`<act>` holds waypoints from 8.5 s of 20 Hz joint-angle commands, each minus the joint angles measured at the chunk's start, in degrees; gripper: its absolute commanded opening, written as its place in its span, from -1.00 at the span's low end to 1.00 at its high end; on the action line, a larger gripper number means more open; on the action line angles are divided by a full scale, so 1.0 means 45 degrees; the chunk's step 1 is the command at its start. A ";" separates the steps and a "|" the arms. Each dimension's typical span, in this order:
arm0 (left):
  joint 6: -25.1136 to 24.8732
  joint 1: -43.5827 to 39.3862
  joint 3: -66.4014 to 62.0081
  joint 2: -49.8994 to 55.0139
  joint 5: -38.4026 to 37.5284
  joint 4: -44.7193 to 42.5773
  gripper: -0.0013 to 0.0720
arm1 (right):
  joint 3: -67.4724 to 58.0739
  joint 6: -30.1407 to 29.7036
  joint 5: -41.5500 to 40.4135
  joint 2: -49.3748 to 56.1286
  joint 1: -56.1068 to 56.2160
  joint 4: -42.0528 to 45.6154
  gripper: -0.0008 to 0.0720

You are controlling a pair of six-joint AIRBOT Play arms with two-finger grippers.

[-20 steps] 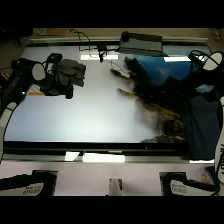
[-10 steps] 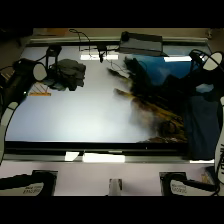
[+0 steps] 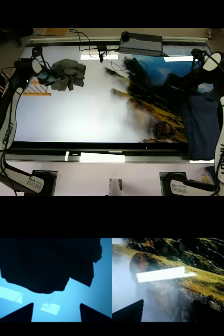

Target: Fold the shirts.

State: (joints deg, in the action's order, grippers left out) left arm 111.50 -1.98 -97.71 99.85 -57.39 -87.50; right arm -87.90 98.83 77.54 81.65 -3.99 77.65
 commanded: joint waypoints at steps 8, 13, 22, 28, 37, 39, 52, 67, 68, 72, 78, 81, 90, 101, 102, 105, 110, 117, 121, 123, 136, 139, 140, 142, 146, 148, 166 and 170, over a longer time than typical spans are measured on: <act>0.0865 0.1705 -0.0413 0.2414 0.0423 0.3279 1.00 | -0.0010 -0.0010 0.0029 0.0005 0.0005 0.0058 0.84; 0.0155 0.1345 -0.0413 0.2817 0.2788 0.3589 0.99 | -0.0015 0.0000 0.0024 0.0005 0.0005 0.0053 0.84; -0.2603 0.0170 -0.0418 0.0835 0.3633 0.4226 -0.86 | -0.0019 -0.0199 0.0053 -0.0112 0.0005 0.0058 0.42; -0.6538 -0.3041 -0.0418 -0.5780 0.3531 0.4221 -0.86 | -0.0772 -0.1171 -0.0340 -0.2560 -0.0034 0.1331 0.54; -0.5542 -0.6377 0.3298 -0.8359 -0.0049 0.2676 -0.86 | -0.1292 -0.0515 0.1229 -0.6737 -0.0034 0.2055 0.52; -0.4891 -0.6484 0.5872 -0.8009 0.1617 0.3293 -0.86 | -0.1122 -0.0520 0.2186 -0.6475 -0.0034 0.1491 0.52; -0.5289 -0.2574 0.6436 -0.6324 -0.4775 0.3410 0.97 | 0.3696 -0.0865 0.1311 -0.3240 -0.0019 -0.2424 0.52; -0.4469 -0.1394 1.1327 -0.4721 0.2093 0.8247 0.65 | 0.8403 -0.2686 0.0228 -0.2662 0.0005 -0.5236 0.53; -0.4473 -0.1404 1.1327 -0.4454 0.2069 0.8272 0.65 | 0.8510 -0.2686 0.0053 -0.2662 0.0005 -0.5236 0.53; -0.4483 -0.1574 1.1327 -0.3803 0.2487 0.8568 0.62 | 0.8558 -0.2676 -0.0466 -0.2662 0.0005 -0.5357 0.53; -0.4493 -0.2016 1.1332 -0.3643 0.3531 0.8597 -0.79 | 0.8558 -0.2885 -0.0515 -0.2599 0.0097 -0.5809 0.57; -0.4993 -0.2011 1.1327 -0.3682 0.3269 0.8597 -0.86 | 0.8582 -0.2662 -0.1151 -0.2006 0.1613 -0.5411 0.74; -0.5639 -0.2025 1.1327 -0.4711 0.2948 0.8548 -0.86 | 0.8582 -0.1350 -0.4182 0.1229 0.4449 -0.8398 0.84; -0.5935 -0.2225 1.1322 -0.5785 0.2977 0.8563 -0.86 | 0.8573 -0.1316 -0.5450 0.1642 0.4449 -0.9928 -0.92; -0.6489 -0.2239 1.1273 -0.6091 0.2924 0.8548 -0.86 | 0.8510 -0.1972 -0.5119 0.1608 0.4420 -0.9904 -0.93; -0.7359 -0.1972 1.0822 -0.7412 0.2531 0.8480 -0.86 | 0.8106 -0.3555 -0.4420 0.0680 0.4410 -0.9253 -0.93; -0.8680 -0.1326 0.7980 -1.0132 0.2569 0.8344 -0.86 | 0.5187 -0.2793 -0.4371 -0.3546 0.4381 -0.4711 -0.93; -0.7412 -0.0661 0.1146 -1.2293 0.5731 0.8650 -0.86 | -0.0797 0.2011 -0.4629 -0.8947 0.4386 0.4192 -0.93; -0.7402 -0.2259 -0.0131 -1.2395 0.7208 0.9219 -0.86 | -0.0933 0.3546 -0.4775 -1.0316 0.4386 0.3570 -0.93; -0.7849 -0.3259 -0.0175 -1.2327 0.7606 0.9209 -0.86 | -0.0928 0.3667 -0.4809 -1.0418 0.4386 0.2759 -0.93; -0.8485 -0.5576 -0.0131 -0.4284 0.1671 0.9219 -0.86 | -0.0928 0.3609 -0.1311 -0.8990 0.4386 0.5838 -0.92; -0.8068 -0.7329 -0.0136 -0.1287 0.0476 0.9423 -0.86 | -0.0928 0.3269 0.0010 -0.8981 0.4386 0.6013 -0.92; -0.8063 -0.7893 -0.0141 -0.0403 0.0301 0.9559 -0.86 | -0.0928 0.3070 0.0340 -0.8947 0.4386 0.6096 -0.92; -0.8048 -0.8704 -0.0141 0.0816 0.0063 0.9845 -0.86 | -0.0913 0.2472 0.1005 -0.8830 0.4386 0.6120 -0.92; -0.7631 -0.8913 -0.0199 0.1311 -0.0495 1.0219 -0.67 | -0.0913 0.1846 0.2453 -0.7893 0.4386 0.6159 -0.79; -0.7091 -0.8111 -0.0651 0.1054 -0.1433 1.0210 0.71 | -0.0913 0.1287 0.2395 -0.7033 0.4386 0.6159 -0.10; -0.4522 0.1540 0.9962 -0.4721 -0.3769 0.3983 1.00 | 0.3779 -0.1064 -0.0272 -0.0899 0.4386 0.1603 0.35; -0.4658 0.1064 1.1098 -0.4347 -0.2336 0.5430 1.00 | 0.3876 -0.1209 -0.0238 -0.0894 0.4386 0.1005 0.34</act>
State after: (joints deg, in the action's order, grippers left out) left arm 90.96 3.70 -52.86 79.77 -73.45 -67.70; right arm -71.29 94.37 76.95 77.25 15.73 86.21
